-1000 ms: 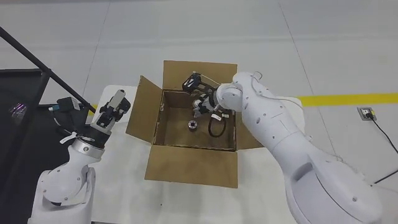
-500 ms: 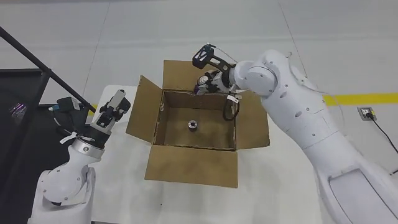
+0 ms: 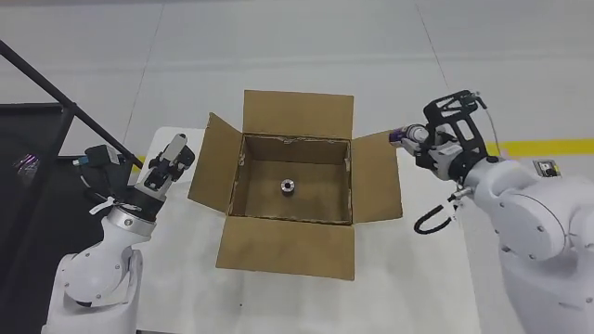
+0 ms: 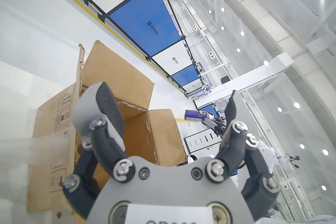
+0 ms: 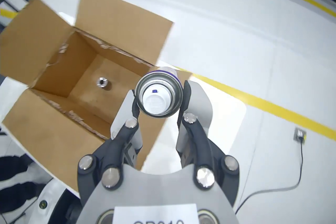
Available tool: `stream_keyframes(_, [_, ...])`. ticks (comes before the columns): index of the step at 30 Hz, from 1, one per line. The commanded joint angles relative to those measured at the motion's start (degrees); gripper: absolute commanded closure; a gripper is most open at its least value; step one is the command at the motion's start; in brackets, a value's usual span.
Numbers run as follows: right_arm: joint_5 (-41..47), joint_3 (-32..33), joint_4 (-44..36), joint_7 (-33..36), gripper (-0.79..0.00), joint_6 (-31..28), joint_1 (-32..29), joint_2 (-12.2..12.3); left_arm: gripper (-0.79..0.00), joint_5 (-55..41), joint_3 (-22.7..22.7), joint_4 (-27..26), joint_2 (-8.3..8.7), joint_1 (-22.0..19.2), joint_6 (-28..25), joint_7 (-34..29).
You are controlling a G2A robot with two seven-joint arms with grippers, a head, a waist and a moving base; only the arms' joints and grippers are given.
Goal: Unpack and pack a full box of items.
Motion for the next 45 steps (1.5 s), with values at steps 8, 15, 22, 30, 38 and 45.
stream_keyframes(8, [-0.09,5.13,12.43,1.54,0.000,-0.76,-4.17,0.94,-0.785,0.00,0.00,0.00,0.00,0.00,0.00,0.00])
stream_keyframes(15, [1.83,3.14,22.29,0.69,0.000,-3.41,-2.89,1.15,-0.785,0.00,0.00,0.00,0.00,0.00,0.00,0.00])
stream_keyframes(22, [1.26,0.85,28.23,0.62,0.000,-4.90,-1.37,1.39,-0.785,0.00,0.00,0.00,0.00,0.00,0.00,0.00])
stream_keyframes(30, [1.88,-1.80,32.68,-0.16,0.000,-5.44,0.02,1.42,-0.785,0.00,0.00,0.00,0.00,0.00,0.00,0.00])
stream_keyframes(38, [3.14,-3.03,35.15,-1.26,-0.299,-6.01,0.65,1.57,-0.785,0.00,0.00,0.00,0.00,0.00,0.00,0.00])
stream_keyframes(45, [3.83,-3.78,35.42,-0.92,-0.723,-6.04,0.70,1.80,-0.785,0.00,0.00,0.00,0.00,0.00,0.00,0.00])
